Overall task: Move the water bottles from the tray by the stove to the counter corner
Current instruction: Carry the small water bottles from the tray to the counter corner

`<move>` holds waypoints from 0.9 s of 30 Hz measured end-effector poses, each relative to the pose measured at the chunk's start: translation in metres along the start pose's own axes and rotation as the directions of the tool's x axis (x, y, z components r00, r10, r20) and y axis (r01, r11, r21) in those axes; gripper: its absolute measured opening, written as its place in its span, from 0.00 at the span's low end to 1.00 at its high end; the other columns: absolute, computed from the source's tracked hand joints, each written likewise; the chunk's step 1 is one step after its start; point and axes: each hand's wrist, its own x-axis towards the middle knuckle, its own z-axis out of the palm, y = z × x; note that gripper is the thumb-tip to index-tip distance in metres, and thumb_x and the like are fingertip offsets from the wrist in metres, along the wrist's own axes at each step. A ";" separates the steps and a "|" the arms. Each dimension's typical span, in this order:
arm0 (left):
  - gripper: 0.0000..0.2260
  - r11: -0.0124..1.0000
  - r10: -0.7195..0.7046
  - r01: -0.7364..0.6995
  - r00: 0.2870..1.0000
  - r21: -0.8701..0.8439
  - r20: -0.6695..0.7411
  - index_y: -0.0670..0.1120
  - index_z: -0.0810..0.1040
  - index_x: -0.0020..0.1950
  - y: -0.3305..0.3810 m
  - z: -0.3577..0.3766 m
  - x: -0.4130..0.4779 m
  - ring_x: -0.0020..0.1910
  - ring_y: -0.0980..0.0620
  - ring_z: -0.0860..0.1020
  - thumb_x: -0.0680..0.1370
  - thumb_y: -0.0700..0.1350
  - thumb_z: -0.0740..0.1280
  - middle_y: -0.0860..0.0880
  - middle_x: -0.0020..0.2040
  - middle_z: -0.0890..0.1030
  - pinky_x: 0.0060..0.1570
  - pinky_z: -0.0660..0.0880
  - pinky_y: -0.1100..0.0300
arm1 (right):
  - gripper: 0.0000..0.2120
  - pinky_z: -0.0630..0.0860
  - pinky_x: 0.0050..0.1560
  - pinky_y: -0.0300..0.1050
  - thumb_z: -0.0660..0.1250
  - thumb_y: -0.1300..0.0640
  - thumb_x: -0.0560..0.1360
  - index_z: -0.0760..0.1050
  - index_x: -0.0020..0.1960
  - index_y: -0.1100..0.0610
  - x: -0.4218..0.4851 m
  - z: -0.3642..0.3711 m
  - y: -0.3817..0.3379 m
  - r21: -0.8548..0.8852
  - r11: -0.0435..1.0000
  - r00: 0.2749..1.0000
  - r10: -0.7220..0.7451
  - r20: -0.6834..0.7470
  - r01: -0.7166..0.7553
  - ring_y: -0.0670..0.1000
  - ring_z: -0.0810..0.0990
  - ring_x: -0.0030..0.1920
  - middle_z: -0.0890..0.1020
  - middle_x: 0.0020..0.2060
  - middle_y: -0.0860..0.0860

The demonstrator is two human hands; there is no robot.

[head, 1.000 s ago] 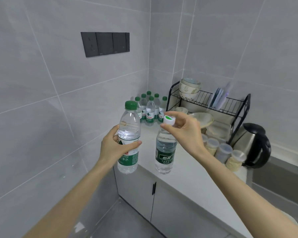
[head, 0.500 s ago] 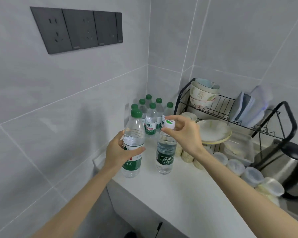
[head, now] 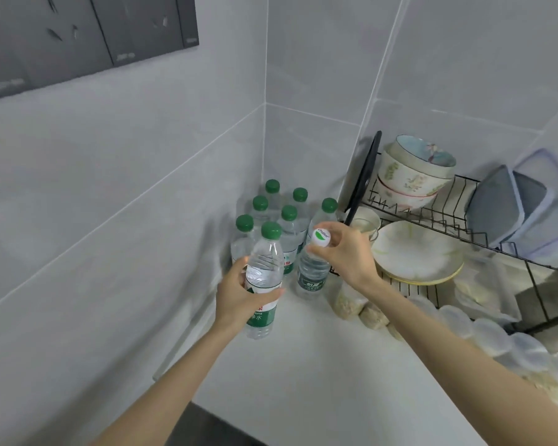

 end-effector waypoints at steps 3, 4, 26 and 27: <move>0.29 1.000 -0.010 0.010 0.999 0.000 0.030 0.55 0.76 0.54 -0.008 0.004 0.015 0.43 0.63 0.82 0.58 0.43 0.83 0.58 0.44 0.85 0.43 0.76 0.68 | 0.16 0.79 0.45 0.38 0.77 0.56 0.68 0.80 0.54 0.50 0.013 0.009 0.008 -0.035 0.999 0.999 0.018 -0.035 -0.019 0.42 0.82 0.41 0.85 0.42 0.44; 0.28 1.000 -0.008 0.008 0.999 -0.006 0.046 0.54 0.76 0.54 -0.012 0.006 0.020 0.44 0.61 0.83 0.58 0.42 0.83 0.57 0.44 0.85 0.44 0.77 0.65 | 0.15 0.78 0.44 0.37 0.76 0.57 0.68 0.80 0.54 0.50 0.018 0.012 0.011 -0.040 0.999 0.999 0.021 -0.045 -0.023 0.41 0.81 0.39 0.85 0.41 0.44; 0.30 0.996 0.084 -0.081 0.991 -0.032 0.105 0.60 0.75 0.55 -0.017 0.018 0.042 0.50 0.54 0.83 0.57 0.49 0.82 0.56 0.49 0.84 0.54 0.79 0.47 | 0.19 0.66 0.56 0.22 0.69 0.49 0.75 0.77 0.65 0.53 0.039 -0.006 -0.031 -0.212 0.937 0.959 -0.262 0.104 0.279 0.38 0.80 0.53 0.82 0.59 0.47; 0.31 0.995 0.095 -0.093 0.990 -0.029 0.104 0.60 0.75 0.56 -0.015 0.017 0.041 0.50 0.54 0.83 0.56 0.49 0.82 0.56 0.49 0.84 0.54 0.79 0.46 | 0.20 0.67 0.57 0.22 0.69 0.47 0.75 0.76 0.66 0.51 0.038 -0.005 -0.040 -0.170 0.946 0.952 -0.243 0.188 0.275 0.39 0.80 0.56 0.82 0.59 0.46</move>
